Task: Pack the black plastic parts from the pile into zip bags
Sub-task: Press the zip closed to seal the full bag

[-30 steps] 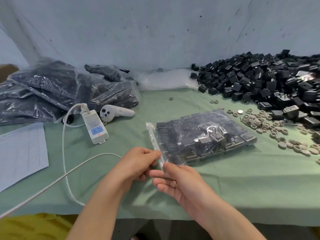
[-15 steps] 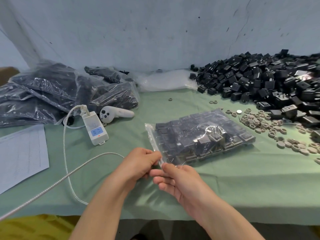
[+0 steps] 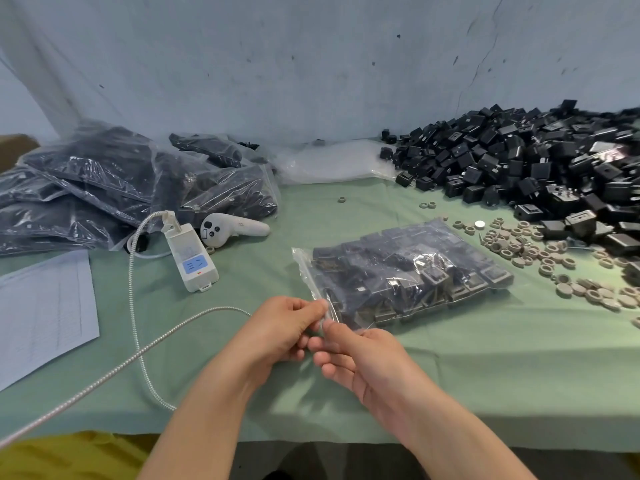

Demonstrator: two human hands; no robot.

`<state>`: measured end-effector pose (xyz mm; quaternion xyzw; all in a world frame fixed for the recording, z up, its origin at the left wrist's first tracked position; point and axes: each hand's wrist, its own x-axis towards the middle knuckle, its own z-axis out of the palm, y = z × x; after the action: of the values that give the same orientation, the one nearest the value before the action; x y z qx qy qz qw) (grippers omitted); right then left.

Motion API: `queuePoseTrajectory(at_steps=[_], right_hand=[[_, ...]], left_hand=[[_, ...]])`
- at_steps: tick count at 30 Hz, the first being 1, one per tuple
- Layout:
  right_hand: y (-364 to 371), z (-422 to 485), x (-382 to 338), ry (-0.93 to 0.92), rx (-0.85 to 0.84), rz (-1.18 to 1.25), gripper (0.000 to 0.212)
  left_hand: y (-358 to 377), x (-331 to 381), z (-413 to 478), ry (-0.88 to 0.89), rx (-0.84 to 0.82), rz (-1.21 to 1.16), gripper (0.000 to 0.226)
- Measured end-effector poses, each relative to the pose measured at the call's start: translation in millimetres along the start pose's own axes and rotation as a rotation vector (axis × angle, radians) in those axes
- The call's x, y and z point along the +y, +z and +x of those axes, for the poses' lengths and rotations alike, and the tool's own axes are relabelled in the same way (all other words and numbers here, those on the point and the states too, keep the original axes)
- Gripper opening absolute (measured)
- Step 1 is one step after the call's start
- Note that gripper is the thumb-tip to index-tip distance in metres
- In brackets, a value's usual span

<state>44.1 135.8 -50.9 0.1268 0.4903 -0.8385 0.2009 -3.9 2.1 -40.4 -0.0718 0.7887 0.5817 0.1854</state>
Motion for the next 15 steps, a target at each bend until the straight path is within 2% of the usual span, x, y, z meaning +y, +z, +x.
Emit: queuePoseTrajectory(at_steps=[10, 13, 15], right_hand=[[2.3, -4.6, -7.5, 0.058, -0.009, -0.031, 0.029], [2.8, -11.7, -10.7, 0.113, -0.096, -0.238, 0.046], [3.2, -15.6, -11.2, 0.007, -0.097, -0.463, 0.052]], left_hand=[[-1.5, 3.2, -5.6, -0.004, -0.107, -0.118, 0.038], [-2.3, 5.0, -8.2, -0.014, -0.11, -0.131, 0.032], [-3.8, 6.5, -10.3, -0.016, -0.131, -0.106, 0.029]])
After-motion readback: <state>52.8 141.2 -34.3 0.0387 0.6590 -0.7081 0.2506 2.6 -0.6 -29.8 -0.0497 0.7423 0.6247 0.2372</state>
